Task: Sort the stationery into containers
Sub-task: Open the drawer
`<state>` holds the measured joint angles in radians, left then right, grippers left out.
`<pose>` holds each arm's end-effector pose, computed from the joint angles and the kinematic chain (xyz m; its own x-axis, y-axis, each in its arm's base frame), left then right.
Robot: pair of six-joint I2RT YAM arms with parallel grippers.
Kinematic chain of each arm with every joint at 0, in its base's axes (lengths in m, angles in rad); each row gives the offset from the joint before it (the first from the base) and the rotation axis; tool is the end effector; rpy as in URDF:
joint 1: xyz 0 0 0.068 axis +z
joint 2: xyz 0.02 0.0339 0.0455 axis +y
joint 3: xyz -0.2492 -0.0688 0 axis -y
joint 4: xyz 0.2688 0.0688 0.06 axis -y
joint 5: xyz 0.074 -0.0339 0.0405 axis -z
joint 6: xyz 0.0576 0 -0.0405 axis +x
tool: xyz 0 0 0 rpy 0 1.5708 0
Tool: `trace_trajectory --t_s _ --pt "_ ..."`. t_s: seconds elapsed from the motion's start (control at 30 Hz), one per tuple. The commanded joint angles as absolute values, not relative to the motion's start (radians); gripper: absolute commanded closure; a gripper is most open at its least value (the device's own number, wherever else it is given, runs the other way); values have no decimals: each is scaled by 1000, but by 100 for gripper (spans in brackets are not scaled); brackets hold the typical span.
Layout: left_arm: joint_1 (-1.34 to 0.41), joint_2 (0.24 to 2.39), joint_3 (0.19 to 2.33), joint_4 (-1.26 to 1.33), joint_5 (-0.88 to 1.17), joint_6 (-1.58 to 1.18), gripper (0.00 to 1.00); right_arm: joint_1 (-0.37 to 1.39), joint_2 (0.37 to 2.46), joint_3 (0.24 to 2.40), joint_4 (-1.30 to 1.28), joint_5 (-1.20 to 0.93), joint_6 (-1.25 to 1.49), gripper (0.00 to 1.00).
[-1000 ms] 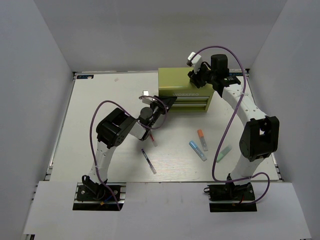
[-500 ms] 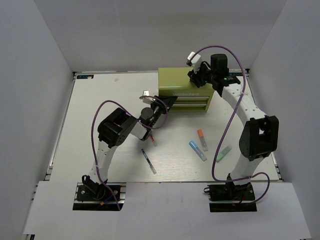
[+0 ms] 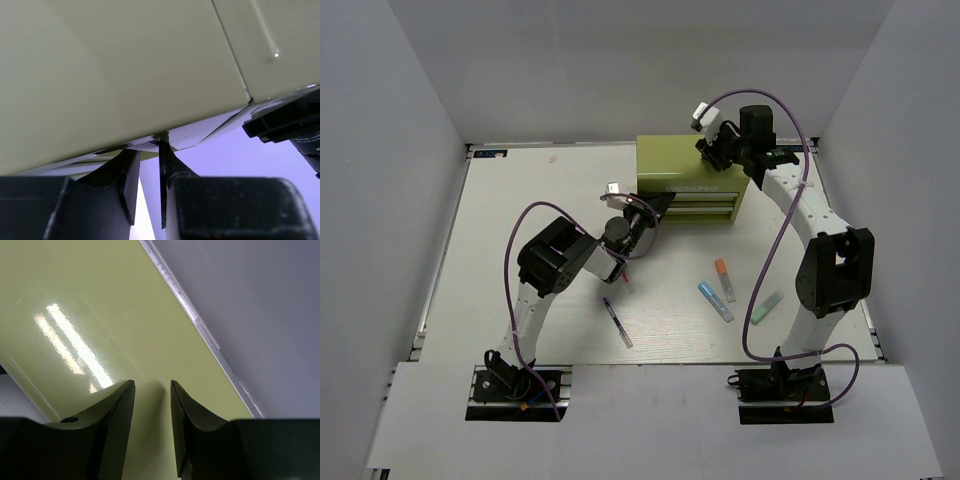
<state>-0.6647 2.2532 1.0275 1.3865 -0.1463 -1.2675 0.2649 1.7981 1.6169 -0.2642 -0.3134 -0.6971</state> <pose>0.3624 -0.2733 0.0952 -0.4367 -0.8574 -0.2725 0.2687 0.1648 -0.9490 0.4466 0.1396 0.3114 0.0135 -0.6291 -0.7772 -0.6638 0.5757 -0.4775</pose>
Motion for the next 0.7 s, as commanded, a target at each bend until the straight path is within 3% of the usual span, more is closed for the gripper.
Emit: trace_trajectory --t_s 0.0,0.17,0.3,0.67 --pt "-641 2258 1085 1815 -265 -1256 74 268 1818 1605 -388 -293 -726 59" --pt "-641 2258 1075 1815 -275 -1256 84 271 1815 1594 -400 -290 -732 59" --pt "-641 2249 1052 1815 -275 -1256 99 275 1821 1604 -417 -285 -735 59" --pt "-650 2186 910 1815 -256 -1275 100 299 1856 1651 -465 -265 -721 59"
